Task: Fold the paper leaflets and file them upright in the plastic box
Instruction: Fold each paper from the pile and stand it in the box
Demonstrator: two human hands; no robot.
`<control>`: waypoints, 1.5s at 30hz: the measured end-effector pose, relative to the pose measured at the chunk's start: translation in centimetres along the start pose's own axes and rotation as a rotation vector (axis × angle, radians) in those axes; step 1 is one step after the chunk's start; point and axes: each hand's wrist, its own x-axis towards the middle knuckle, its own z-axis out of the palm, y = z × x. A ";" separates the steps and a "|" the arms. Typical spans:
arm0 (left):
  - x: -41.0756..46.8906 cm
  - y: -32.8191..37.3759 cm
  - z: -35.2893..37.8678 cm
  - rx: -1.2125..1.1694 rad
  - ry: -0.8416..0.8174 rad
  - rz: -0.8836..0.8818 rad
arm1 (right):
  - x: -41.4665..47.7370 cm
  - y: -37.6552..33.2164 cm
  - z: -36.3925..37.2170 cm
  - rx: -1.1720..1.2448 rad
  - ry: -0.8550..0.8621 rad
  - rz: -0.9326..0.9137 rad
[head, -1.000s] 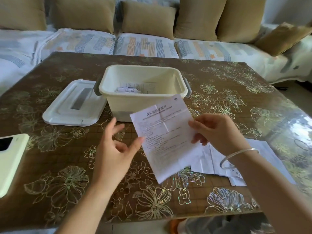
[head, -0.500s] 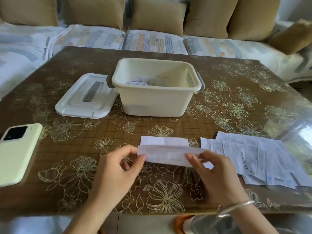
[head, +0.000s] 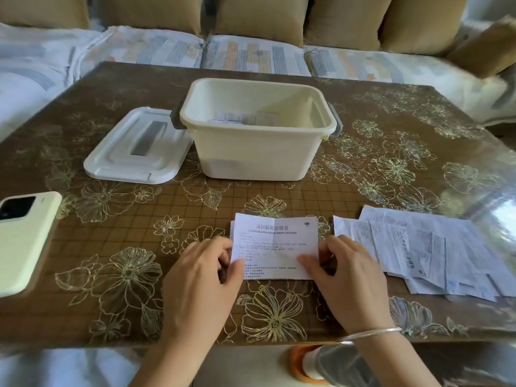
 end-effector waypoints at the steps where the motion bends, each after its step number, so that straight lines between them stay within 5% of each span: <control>1: -0.1 0.0 0.1 -0.014 0.009 -0.012 | 0.0 -0.1 0.0 -0.005 0.003 0.010; 5: 0.0 0.2 0.1 -0.012 0.003 -0.020 | 0.0 -0.2 -0.1 0.008 -0.025 0.070; 9: 0.2 0.3 0.2 0.100 -0.008 0.188 | 0.0 -0.3 -0.2 0.033 -0.015 0.016; 14: 0.7 0.0 0.8 0.093 -0.069 0.392 | 0.1 0.0 -0.6 0.041 -0.043 -0.306; 19: 0.9 -0.5 0.8 -0.002 -0.139 0.378 | 0.5 0.9 -0.9 0.112 -0.232 -0.479; 24: 1.1 -0.3 0.5 -0.020 -0.203 0.370 | 1.5 0.9 -1.3 0.064 -0.209 -0.586; 30: 0.9 0.0 0.2 -0.083 -0.105 0.366 | 1.2 -0.1 -1.6 0.140 -0.099 -0.465; 45: 1.3 0.4 1.0 -0.005 -0.146 0.178 | 2.1 0.0 -1.0 0.099 -0.216 -0.205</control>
